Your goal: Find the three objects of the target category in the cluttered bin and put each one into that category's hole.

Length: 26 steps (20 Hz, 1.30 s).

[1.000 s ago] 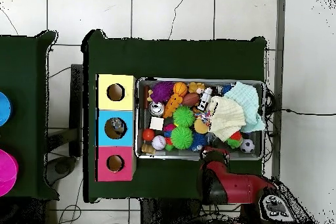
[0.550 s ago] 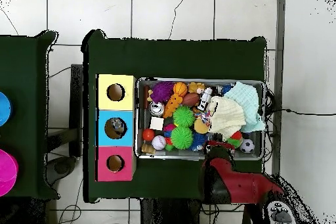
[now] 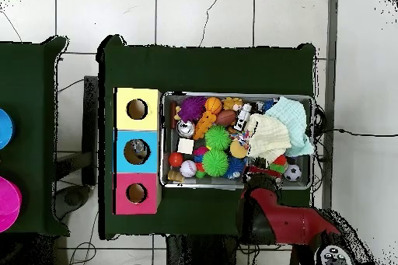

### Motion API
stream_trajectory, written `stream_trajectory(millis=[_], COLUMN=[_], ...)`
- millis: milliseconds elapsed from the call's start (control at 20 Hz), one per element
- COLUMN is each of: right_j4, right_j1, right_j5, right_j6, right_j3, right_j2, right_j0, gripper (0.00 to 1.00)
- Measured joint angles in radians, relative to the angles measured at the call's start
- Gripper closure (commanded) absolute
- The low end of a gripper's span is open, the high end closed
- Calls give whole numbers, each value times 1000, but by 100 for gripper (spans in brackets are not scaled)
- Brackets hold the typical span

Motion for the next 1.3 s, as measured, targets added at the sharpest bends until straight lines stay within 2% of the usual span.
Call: stream_trajectory(millis=[50, 100, 500, 750, 950, 1300], right_j4=[0, 0, 0, 0, 0, 1], right_j1=[2, 6, 21, 44, 72, 128], right_j5=[0, 0, 0, -9, -49, -181], right_j6=[0, 0, 0, 0, 0, 0], right_j3=[6, 10, 29, 30, 30, 29], right_j2=[12, 30, 105, 114, 114, 113], right_j0=[-11, -29, -104, -111, -107, -100], gripper=[100, 0, 0, 0, 0, 0])
